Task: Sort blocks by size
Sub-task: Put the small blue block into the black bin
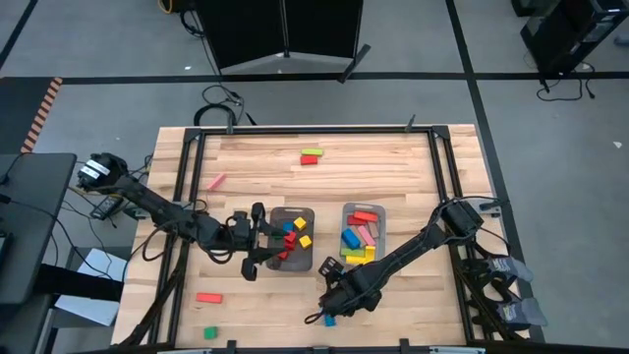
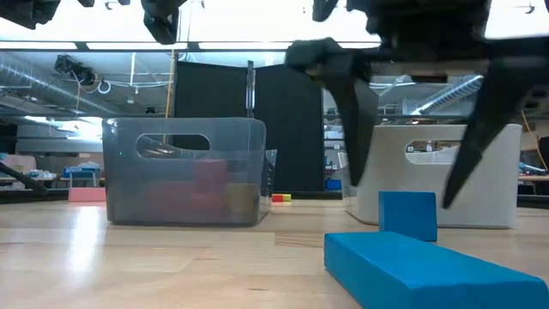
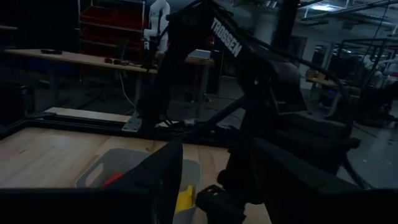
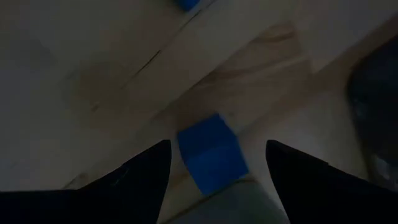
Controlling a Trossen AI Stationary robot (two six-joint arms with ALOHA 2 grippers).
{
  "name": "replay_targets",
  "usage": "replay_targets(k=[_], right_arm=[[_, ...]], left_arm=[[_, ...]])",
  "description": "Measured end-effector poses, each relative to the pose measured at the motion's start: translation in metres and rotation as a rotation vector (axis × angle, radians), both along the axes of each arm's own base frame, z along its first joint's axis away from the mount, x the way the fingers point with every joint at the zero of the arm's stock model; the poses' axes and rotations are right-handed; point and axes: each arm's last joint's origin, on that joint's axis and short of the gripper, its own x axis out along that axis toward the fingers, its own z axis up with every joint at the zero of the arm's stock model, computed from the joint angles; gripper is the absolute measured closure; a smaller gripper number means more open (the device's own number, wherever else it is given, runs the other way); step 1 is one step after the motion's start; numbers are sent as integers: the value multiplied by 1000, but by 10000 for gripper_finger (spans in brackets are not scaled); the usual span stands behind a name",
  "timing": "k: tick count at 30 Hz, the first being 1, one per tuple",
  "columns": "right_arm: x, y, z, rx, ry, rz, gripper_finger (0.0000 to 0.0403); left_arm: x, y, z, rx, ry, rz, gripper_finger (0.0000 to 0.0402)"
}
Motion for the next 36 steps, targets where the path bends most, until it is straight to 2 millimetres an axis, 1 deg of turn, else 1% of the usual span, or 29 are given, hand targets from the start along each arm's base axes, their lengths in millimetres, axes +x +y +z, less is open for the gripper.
replay_targets(k=[9, 15, 19, 26, 29, 33, 35, 36], right_arm=[[-2, -8, -13, -8, 31, 6, 154], [-5, -9, -18, -1, 43, 7, 171], [-6, -9, -23, 11, 40, 8, 195], [-7, -7, -25, 21, 23, 9, 256], [-7, -6, -24, 22, 19, 0, 257], [-3, 0, -15, 39, -12, -37, 257], [0, 4, 1, 65, -57, -34, 257], [2, 6, 12, 87, -96, -32, 257]], left_arm=[[0, -1, -2, 9, 18, -5, 204], [0, -1, -2, 10, 20, -5, 204], [0, -1, -2, 9, 20, -5, 204], [0, -1, -2, 9, 21, -5, 204], [0, -1, -2, 9, 21, -4, 204], [0, -2, -2, 8, 20, -8, 204], [-1, -2, -2, 7, 17, -9, 204], [-1, -2, -1, 5, 12, -9, 204]])
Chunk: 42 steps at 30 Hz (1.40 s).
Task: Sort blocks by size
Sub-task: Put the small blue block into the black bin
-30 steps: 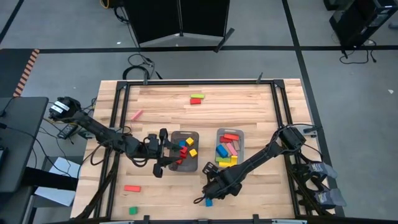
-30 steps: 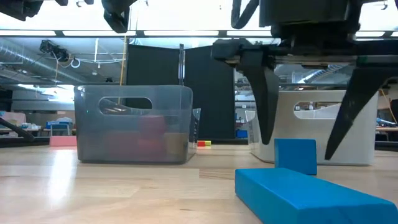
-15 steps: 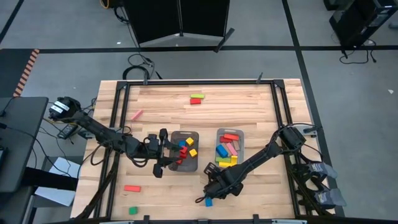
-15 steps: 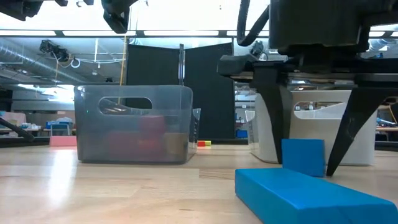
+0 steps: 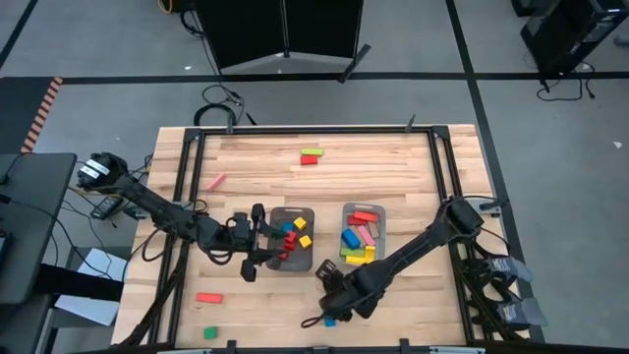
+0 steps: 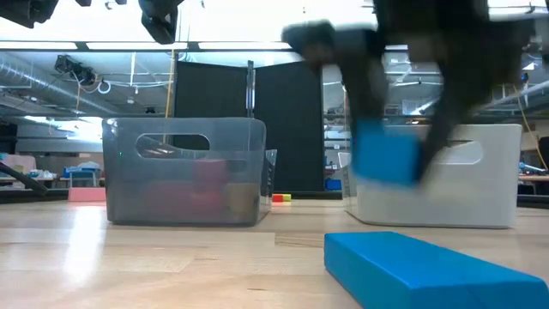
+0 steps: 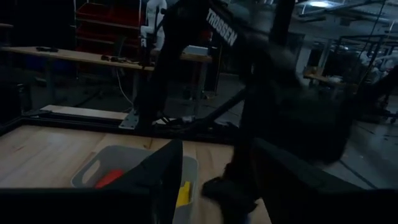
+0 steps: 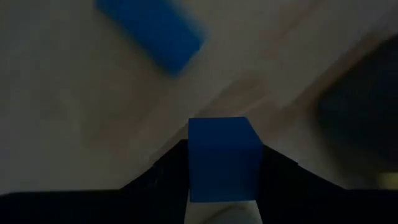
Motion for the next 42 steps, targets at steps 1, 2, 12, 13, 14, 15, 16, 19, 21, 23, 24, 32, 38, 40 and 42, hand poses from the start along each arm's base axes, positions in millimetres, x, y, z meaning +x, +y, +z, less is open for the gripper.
replay_targets(k=[1, 2, 12, 13, 14, 15, 16, 19, 21, 23, 24, 32, 38, 40, 42], right_arm=[[2, 1, 12, 19, -42, 0, 257], [2, 2, 24, 41, -81, 0, 257], [-10, -14, 159, 729, -434, 197, 257], [-12, -16, 168, 795, -467, 243, 257], [-16, -19, 177, 845, -500, 282, 257], [-19, -21, 184, 874, -533, 308, 257], [-23, -23, 188, 887, -560, 321, 257], [-28, -29, 193, 833, -631, 261, 257], [-24, -34, 190, 694, -722, 96, 257], [-16, -40, 182, 530, -811, -88, 257], [-11, -43, 177, 459, -846, -163, 257], [45, -62, 98, 306, -813, -446, 241], [68, -83, 55, 263, -738, -550, 236], [69, -89, 53, 275, -723, -577, 217], [68, -93, 56, 288, -713, -597, 190]], left_arm=[[0, 0, 1, -2, -5, 0, 204], [-1, 0, 2, -4, -10, 0, 204], [-11, -5, 18, 26, -116, -59, 204], [-12, -6, 19, 34, -122, -65, 204], [-13, -8, 20, 41, -132, -70, 204], [-14, -9, 20, 43, -134, -78, 204], [-15, -11, 20, 43, -134, -84, 204], [-17, -15, 20, 42, -132, -102, 204], [-19, -17, 20, 41, -134, -111, 204], [-20, -19, 21, 42, -144, -104, 204], [-21, -20, 22, 43, -156, -94, 204], [-31, -21, 34, 17, -223, -78, 204], [-43, -27, 40, 36, -235, -74, 204], [-47, -29, 40, 40, -212, -47, 204], [-50, -31, 38, 40, -174, 3, 204]])
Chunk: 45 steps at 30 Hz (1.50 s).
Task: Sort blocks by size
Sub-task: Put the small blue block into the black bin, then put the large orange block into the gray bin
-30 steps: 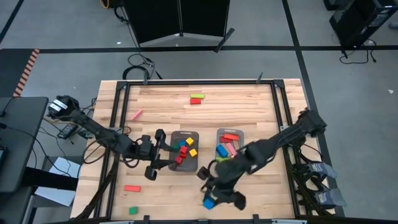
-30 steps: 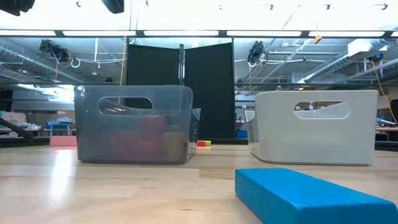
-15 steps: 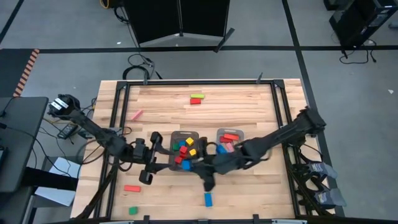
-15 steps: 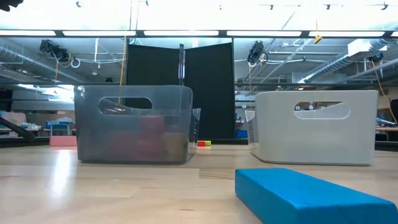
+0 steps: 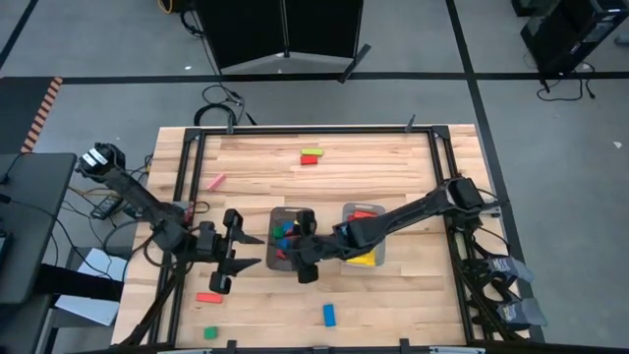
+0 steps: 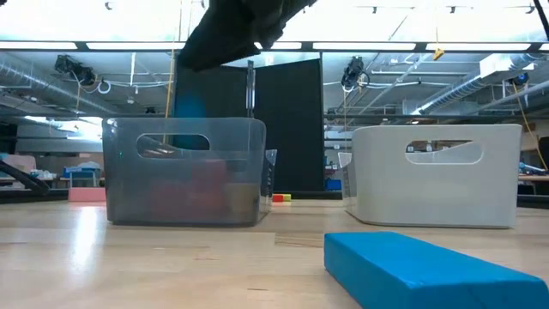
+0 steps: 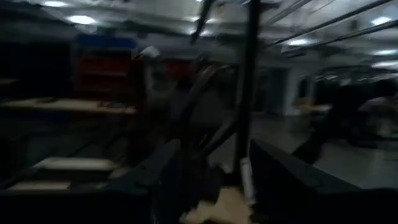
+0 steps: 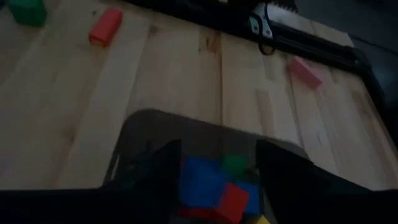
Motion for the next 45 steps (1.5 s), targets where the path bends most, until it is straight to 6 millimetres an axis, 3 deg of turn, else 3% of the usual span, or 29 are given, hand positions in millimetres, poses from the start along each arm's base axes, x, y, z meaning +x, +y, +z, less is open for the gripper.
replay_targets(k=[5, 9, 18, 21, 25, 31, 45], right_arm=[[-11, -10, 17, -28, 8, -49, 133], [-30, -17, 27, -35, -49, -79, 124], [-113, -30, 25, 109, -290, -155, 142], [-139, -22, 22, 177, -350, -129, 141], [-162, -8, 21, 225, -430, -90, 139], [-175, 14, 26, 209, -479, -7, 140], [-183, 31, 28, 206, -501, 59, 141]], left_arm=[[-6, -4, -6, -60, 87, 147, 204], [-4, -10, -12, -38, 238, 190, 204], [6, -26, 0, 6, 842, 200, 204], [10, -34, -12, 24, 1153, 197, 204], [13, -46, -44, 63, 1530, 215, 203], [14, -64, -77, 87, 1774, 148, 191], [-8, -86, -106, 97, 1885, 7, 146]])
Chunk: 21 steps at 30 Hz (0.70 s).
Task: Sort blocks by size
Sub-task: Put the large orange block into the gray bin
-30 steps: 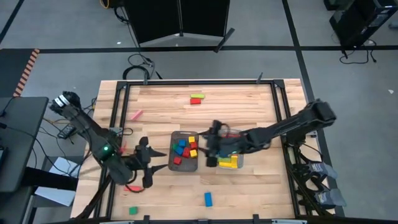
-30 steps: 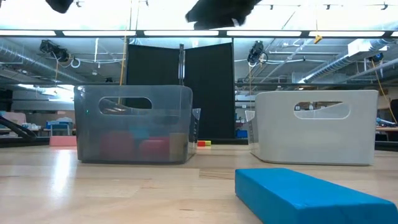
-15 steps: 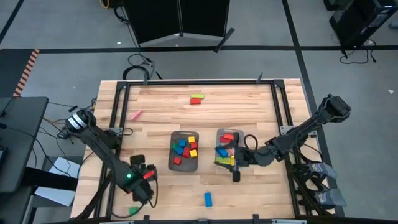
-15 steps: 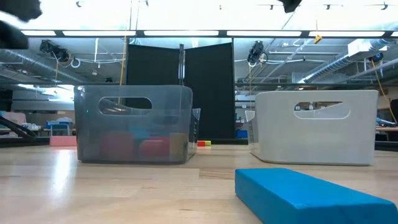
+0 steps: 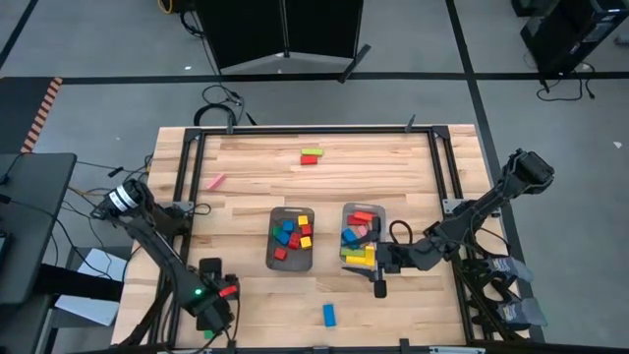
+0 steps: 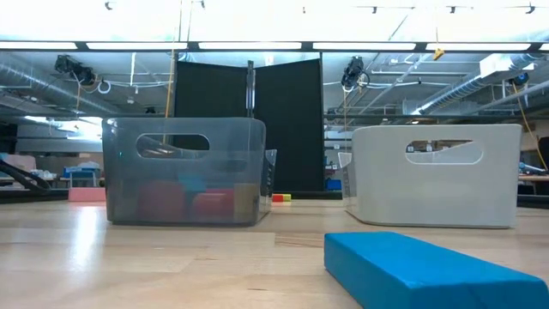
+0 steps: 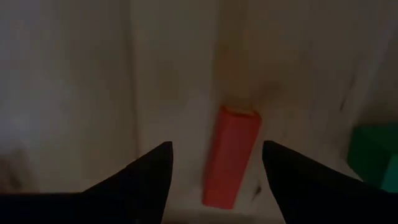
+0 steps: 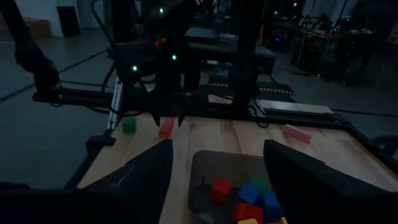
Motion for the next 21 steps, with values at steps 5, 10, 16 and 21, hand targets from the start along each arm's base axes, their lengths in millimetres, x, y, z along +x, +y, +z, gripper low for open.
replay_targets(k=[5, 10, 16, 21], right_arm=[[0, 0, 0, 0, 0, 1, 144], [0, 0, 0, -15, 0, -3, 145], [0, 0, 1, -23, -5, -5, 147], [0, 0, 1, -34, -6, -4, 149]], left_arm=[[-5, -1, -15, -40, 30, 0, 151], [-9, 3, -27, -46, 26, 19, 162], [-13, 7, -35, -54, 17, 34, 199], [-11, 6, -36, -56, -7, 25, 289]])
